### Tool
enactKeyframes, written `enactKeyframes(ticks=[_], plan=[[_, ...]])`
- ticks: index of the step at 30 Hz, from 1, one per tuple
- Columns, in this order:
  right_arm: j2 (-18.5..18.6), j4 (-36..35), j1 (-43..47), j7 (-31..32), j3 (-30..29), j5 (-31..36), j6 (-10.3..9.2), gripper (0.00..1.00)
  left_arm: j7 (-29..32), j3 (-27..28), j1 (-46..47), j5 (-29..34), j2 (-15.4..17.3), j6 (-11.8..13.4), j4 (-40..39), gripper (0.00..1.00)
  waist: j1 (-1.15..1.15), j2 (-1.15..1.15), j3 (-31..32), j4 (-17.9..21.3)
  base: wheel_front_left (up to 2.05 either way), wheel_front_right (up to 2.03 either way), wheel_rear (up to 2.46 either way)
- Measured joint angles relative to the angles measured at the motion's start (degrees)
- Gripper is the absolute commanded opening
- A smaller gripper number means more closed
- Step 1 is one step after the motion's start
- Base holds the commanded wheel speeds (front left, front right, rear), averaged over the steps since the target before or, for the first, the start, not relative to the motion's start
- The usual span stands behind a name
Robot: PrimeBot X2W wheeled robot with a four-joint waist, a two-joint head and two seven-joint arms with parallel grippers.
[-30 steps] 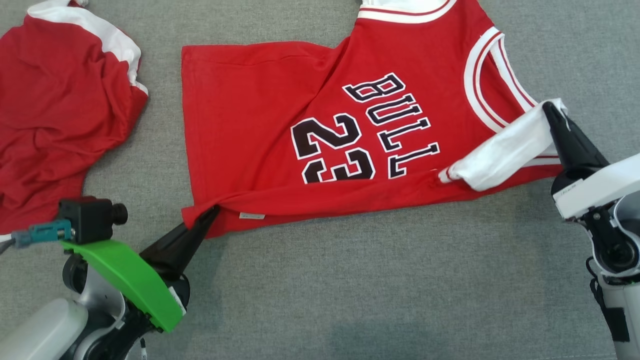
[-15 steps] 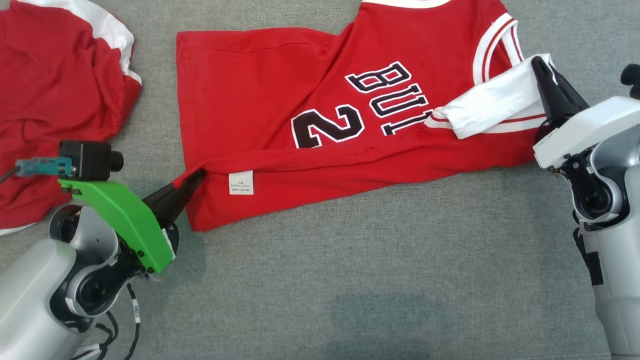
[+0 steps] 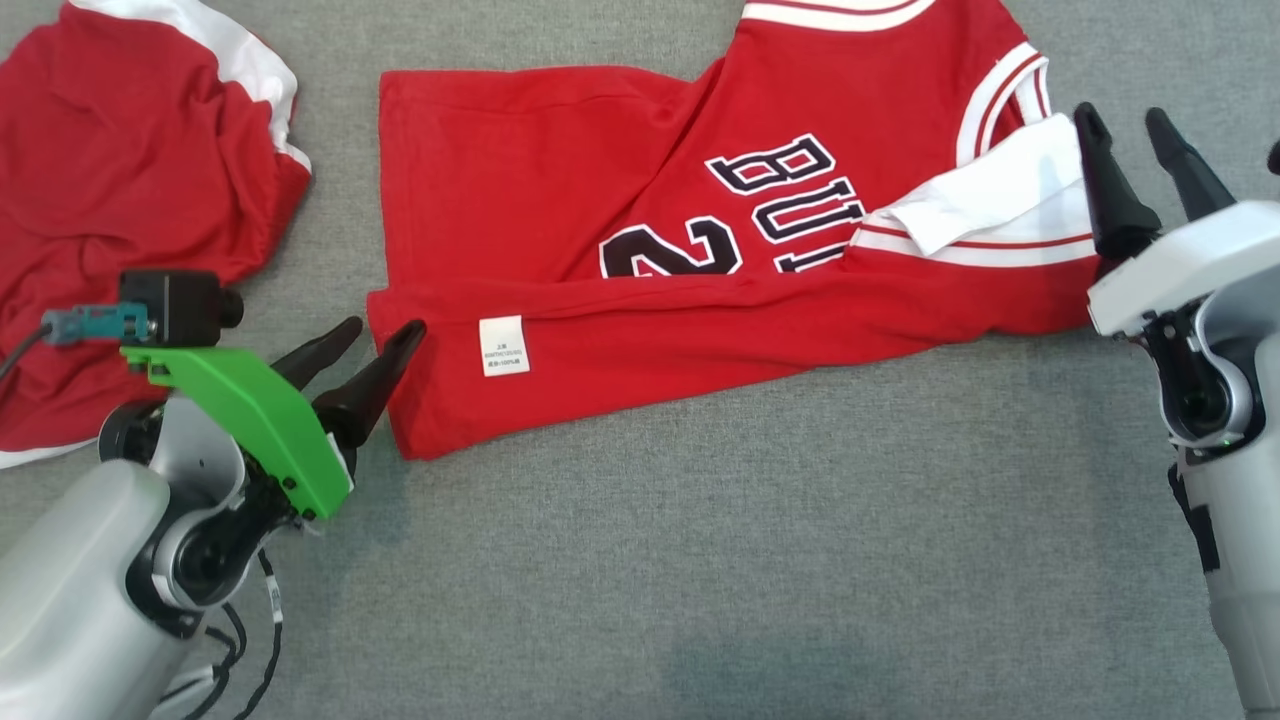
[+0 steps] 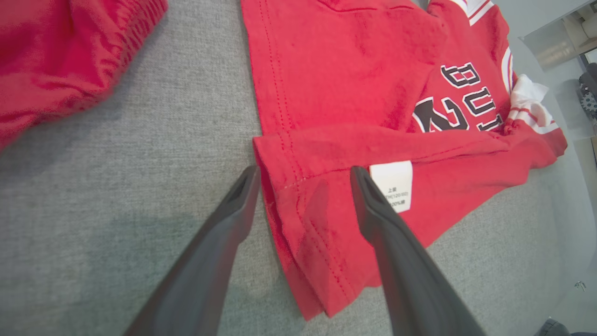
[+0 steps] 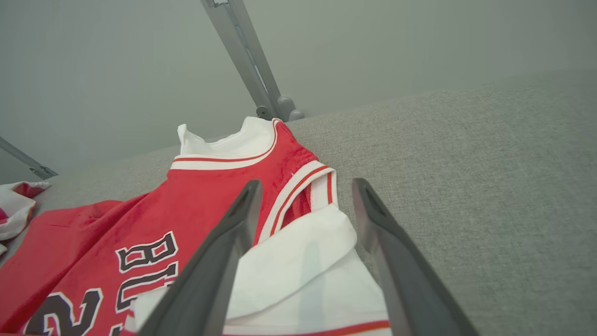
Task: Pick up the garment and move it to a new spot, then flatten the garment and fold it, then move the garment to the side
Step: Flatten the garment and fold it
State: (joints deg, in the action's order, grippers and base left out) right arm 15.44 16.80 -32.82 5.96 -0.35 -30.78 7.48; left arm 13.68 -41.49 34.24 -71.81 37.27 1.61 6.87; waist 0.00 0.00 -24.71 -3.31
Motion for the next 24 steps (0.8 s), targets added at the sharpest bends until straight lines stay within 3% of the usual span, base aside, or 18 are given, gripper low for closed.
enactKeyframes(ticks=[5,11,19,24], plan=[[2.4,-2.9,3.9,-5.3,-0.5,3.4,0.00,1.00,-5.7,0.5,-4.5,2.0,0.8,2.0,-1.9,1.00,0.00,0.00,2.4,-0.1,0.00,0.00,0.00],[3.5,-7.3,12.2,-12.6,-3.6,11.3,0.01,1.00,-16.5,-0.6,-10.8,9.8,0.3,7.6,-4.2,1.00,0.00,0.00,5.9,-0.2,0.00,0.00,0.00],[-2.4,-9.3,22.4,-16.7,-8.2,17.4,0.02,1.00,-25.6,-2.6,-17.8,14.7,-4.0,11.6,-2.4,1.00,0.00,0.00,10.6,-0.3,0.00,0.00,0.00],[-4.7,-7.3,23.5,-17.7,-9.2,20.1,0.03,1.00,-27.4,-2.6,-18.0,16.4,-6.9,11.9,0.3,1.00,0.00,0.00,11.8,-0.2,0.00,0.00,0.00]])
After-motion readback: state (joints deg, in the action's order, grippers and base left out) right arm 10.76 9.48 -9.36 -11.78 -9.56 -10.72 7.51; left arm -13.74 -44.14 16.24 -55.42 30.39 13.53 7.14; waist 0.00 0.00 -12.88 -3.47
